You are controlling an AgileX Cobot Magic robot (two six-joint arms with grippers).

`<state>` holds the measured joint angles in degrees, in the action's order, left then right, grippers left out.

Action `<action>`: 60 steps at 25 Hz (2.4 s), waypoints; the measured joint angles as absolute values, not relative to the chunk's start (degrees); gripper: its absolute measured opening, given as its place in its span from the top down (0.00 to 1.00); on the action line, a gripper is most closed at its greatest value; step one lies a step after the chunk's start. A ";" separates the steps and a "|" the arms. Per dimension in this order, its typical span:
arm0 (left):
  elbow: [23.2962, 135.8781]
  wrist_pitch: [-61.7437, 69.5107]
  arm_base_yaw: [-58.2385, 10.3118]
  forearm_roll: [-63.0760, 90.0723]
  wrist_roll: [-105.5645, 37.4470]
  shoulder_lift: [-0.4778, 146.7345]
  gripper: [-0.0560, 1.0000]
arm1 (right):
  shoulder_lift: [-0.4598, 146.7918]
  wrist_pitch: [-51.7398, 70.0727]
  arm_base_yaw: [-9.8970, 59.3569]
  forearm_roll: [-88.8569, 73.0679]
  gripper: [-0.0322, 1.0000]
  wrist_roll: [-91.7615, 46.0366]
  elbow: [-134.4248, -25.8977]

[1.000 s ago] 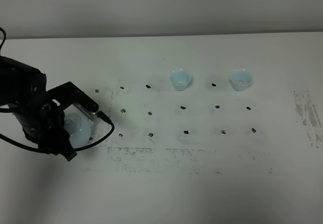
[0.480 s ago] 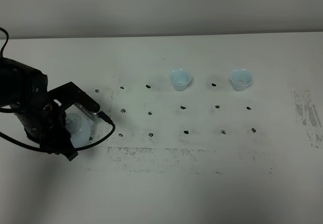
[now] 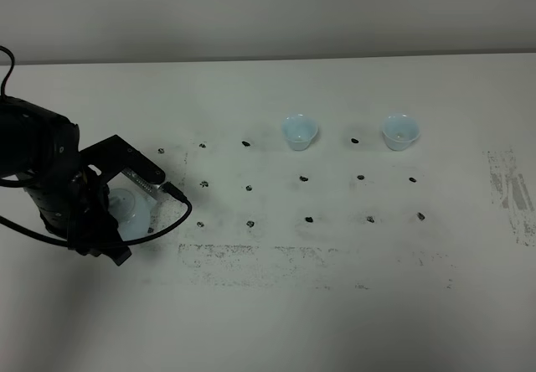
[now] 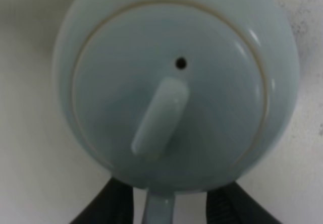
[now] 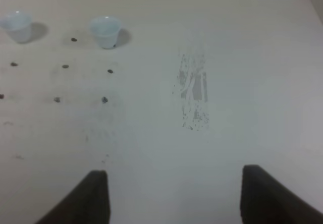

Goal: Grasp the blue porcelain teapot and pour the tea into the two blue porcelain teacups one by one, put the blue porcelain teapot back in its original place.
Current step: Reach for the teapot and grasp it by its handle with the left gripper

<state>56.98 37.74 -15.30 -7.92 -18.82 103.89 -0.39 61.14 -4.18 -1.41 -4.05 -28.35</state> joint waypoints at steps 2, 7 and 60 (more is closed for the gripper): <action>56.98 37.74 -15.30 -7.87 -18.38 103.89 0.63 | -0.39 61.14 -4.18 -1.41 0.41 -4.05 -28.35; 56.98 37.63 -15.30 -7.87 -17.23 103.89 0.63 | -0.39 61.14 -4.18 -1.41 0.41 -4.05 -28.35; 56.98 36.83 -15.36 -7.75 -20.46 103.95 0.89 | -0.39 61.14 -4.18 -1.41 0.41 -4.05 -28.35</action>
